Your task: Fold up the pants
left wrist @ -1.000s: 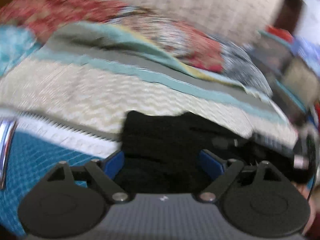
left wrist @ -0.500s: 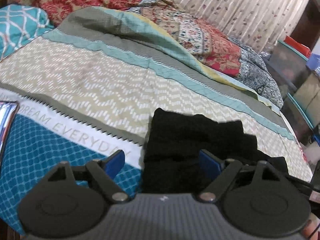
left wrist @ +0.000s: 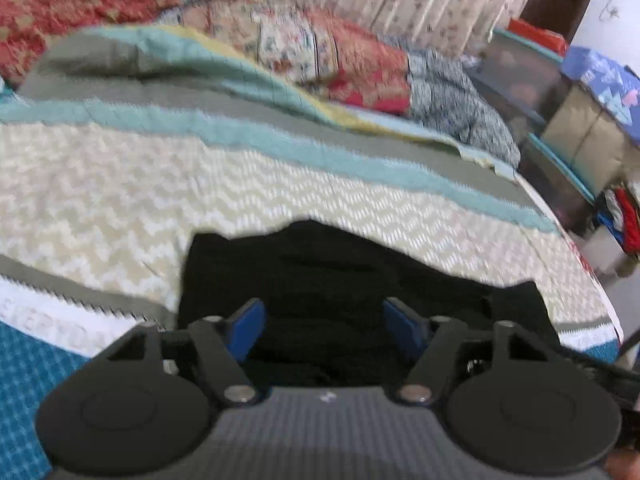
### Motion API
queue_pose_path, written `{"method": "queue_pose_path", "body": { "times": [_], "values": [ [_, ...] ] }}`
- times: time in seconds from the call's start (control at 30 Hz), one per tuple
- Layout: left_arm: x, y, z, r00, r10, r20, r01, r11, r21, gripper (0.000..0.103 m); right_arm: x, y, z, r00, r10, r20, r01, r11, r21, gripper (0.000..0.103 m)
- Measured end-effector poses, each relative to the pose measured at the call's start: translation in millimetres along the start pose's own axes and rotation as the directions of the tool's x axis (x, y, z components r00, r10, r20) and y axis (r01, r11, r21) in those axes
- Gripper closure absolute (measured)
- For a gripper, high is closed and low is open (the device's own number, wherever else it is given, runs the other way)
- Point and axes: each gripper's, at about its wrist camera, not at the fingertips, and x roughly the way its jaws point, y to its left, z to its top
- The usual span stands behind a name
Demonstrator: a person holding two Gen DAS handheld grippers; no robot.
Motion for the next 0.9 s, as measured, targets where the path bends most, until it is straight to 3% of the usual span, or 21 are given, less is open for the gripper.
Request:
{"method": "queue_pose_path", "body": {
  "times": [0.13,0.3,0.4,0.47,0.63,0.7,0.77,0.9],
  "values": [
    [7,10,-18,0.996,-0.041,-0.082,0.038,0.998,-0.046,0.060,10,-2,-3,0.997,0.056,-0.047,-0.056,0.998,-0.002,0.076],
    [-5,23,-48,0.994,-0.001,-0.105,-0.003,0.999,-0.036,0.066,28,1,3,0.991,0.103,-0.084,-0.103,0.995,0.012,0.081],
    [3,24,-59,0.989,0.054,-0.135,-0.055,0.998,-0.002,0.068,53,-11,2,0.983,0.041,-0.180,-0.036,0.999,0.032,0.083],
    [7,19,-60,0.988,0.086,-0.128,-0.081,0.996,0.046,0.068,58,-23,0,0.983,0.054,-0.177,-0.045,0.998,0.053,0.091],
    [13,9,-53,0.981,0.125,-0.149,-0.111,0.989,0.098,0.067,44,-20,9,0.979,0.058,-0.198,-0.049,0.998,0.048,0.088],
    [3,8,-48,0.983,0.095,-0.156,-0.081,0.993,0.090,0.063,22,-33,11,0.982,0.103,-0.159,-0.084,0.989,0.121,0.081],
    [-12,10,-39,0.990,0.044,-0.137,-0.036,0.998,0.059,0.063,-5,-47,11,0.988,0.115,-0.098,-0.100,0.984,0.147,0.062],
    [-31,2,-17,0.996,-0.036,-0.081,0.039,0.998,0.040,0.065,-65,-82,7,0.998,0.060,0.003,-0.060,0.984,0.166,0.062]
  ]
}}
